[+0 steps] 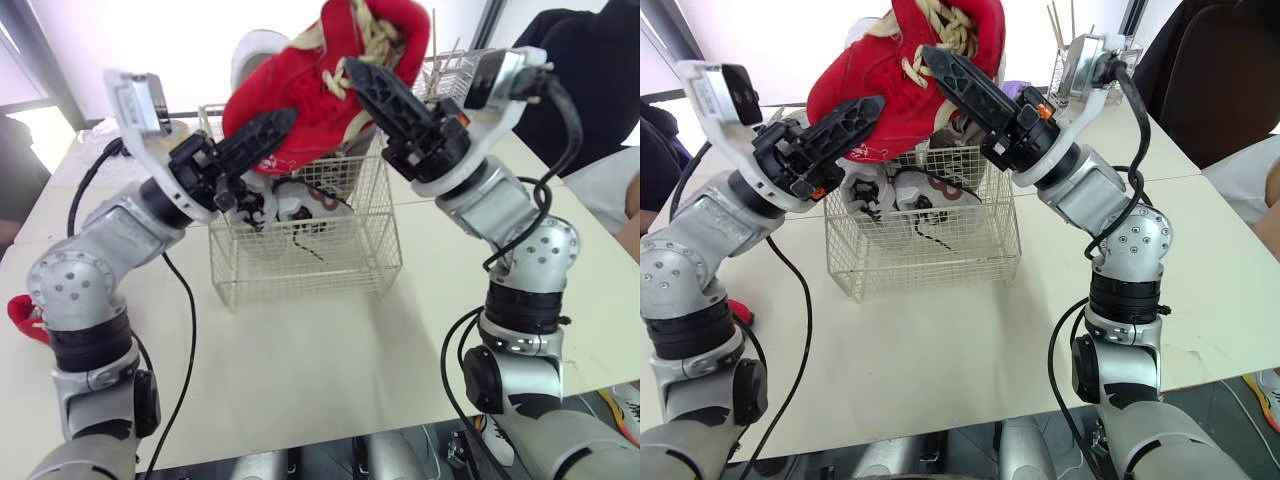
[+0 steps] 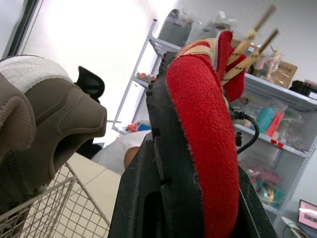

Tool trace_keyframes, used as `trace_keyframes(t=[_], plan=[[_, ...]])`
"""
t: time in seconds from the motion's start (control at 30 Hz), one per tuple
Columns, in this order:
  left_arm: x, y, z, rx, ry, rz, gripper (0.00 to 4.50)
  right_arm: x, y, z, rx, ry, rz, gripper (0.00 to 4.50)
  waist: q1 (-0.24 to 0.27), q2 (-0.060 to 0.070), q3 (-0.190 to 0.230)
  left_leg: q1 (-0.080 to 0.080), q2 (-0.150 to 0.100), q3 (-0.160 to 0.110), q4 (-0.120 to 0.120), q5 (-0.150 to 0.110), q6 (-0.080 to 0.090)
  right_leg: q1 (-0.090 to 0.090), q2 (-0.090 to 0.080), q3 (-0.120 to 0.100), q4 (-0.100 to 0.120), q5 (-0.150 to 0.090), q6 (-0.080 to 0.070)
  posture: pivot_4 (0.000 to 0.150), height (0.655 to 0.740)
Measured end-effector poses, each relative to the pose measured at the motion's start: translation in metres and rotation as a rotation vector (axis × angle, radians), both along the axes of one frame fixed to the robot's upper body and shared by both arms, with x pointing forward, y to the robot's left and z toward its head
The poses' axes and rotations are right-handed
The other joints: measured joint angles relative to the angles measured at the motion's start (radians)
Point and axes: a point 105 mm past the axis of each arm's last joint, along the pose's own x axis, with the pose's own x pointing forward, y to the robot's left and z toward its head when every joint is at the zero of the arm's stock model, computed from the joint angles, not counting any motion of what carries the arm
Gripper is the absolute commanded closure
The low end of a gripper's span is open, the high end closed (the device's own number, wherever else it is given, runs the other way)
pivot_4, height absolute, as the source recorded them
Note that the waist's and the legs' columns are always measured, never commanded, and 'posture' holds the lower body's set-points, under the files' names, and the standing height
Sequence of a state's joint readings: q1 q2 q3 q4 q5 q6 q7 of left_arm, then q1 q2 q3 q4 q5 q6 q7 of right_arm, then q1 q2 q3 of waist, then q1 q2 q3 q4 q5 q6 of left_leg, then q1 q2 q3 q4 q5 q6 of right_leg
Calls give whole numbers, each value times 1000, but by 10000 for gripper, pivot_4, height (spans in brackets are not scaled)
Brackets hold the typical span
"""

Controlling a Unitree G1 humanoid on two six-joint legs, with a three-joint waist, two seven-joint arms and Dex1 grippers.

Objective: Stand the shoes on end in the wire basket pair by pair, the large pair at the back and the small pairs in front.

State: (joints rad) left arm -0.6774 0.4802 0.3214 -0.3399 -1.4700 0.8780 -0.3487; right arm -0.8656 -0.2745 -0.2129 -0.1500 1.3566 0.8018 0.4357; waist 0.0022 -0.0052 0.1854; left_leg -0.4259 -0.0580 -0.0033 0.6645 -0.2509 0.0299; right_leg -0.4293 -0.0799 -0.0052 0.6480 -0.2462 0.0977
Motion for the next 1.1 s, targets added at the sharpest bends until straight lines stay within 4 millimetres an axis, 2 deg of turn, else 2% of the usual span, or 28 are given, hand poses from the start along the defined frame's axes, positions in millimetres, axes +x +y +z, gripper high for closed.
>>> trace_keyframes(t=[0.03,0.1,0.13,0.3,0.33,0.5,0.67,0.8,0.9,1.0,1.1], plan=[[-1,0,-1,3,-2,0,42749,0,0,0,-1,0,1,37955,0,0,0,0,0,0,0,0,0,0,0,0,0,0,0,1500,7400],[-2,0,-1,17,-6,3,32233,0,1,-1,-3,0,3,39018,0,0,0,0,0,0,0,0,0,0,0,0,0,0,0,1500,7400],[-2,-1,-2,31,-4,3,28443,1,1,-1,-5,1,1,39019,0,0,0,0,0,0,0,0,0,0,0,0,0,0,0,1500,7400],[-5,-6,-26,155,51,-11,2881,2,2,10,-23,-31,-11,39019,-3,0,0,0,0,0,-1,0,1,0,0,0,0,0,0,1500,7400],[-7,-3,-31,194,47,3,640,1,0,12,-39,-50,-16,39019,-7,0,0,0,0,0,-1,0,0,0,0,0,0,0,0,1500,7400],[-14,22,-43,348,48,66,640,2,-21,9,-249,-143,-71,39019,-13,0,0,0,0,0,-2,-1,1,0,0,0,-2,-1,-1,1500,7400],[-21,52,-42,490,32,143,640,-3,-38,-12,-614,-313,-53,39019,-15,1,1,0,0,0,-3,-1,2,0,-1,0,-4,-2,-4,1500,7400],[-23,66,-39,526,21,188,640,-2,-38,-33,-828,-452,13,39019,-16,1,1,0,1,0,-3,-2,2,0,-1,0,-4,-2,-4,1500,7400],[-21,70,-43,529,30,212,640,11,-36,-55,-957,-519,12,39019,-16,1,1,0,1,0,-3,-2,2,0,-2,0,-4,-2,-3,1500,7400],[-21,69,-46,525,38,226,640,23,-30,-73,-1035,-589,6,39019,-15,1,1,-1,1,0,-3,-2,1,-1,-2,0,-4,-2,-3,1500,7400],[-24,68,-49,531,39,233,640,30,-25,-81,-1075,-644,-4,39019,-14,1,1,-1,1,0,-3,-1,0,-1,-2,0,-4,0,-1,1500,7400]])
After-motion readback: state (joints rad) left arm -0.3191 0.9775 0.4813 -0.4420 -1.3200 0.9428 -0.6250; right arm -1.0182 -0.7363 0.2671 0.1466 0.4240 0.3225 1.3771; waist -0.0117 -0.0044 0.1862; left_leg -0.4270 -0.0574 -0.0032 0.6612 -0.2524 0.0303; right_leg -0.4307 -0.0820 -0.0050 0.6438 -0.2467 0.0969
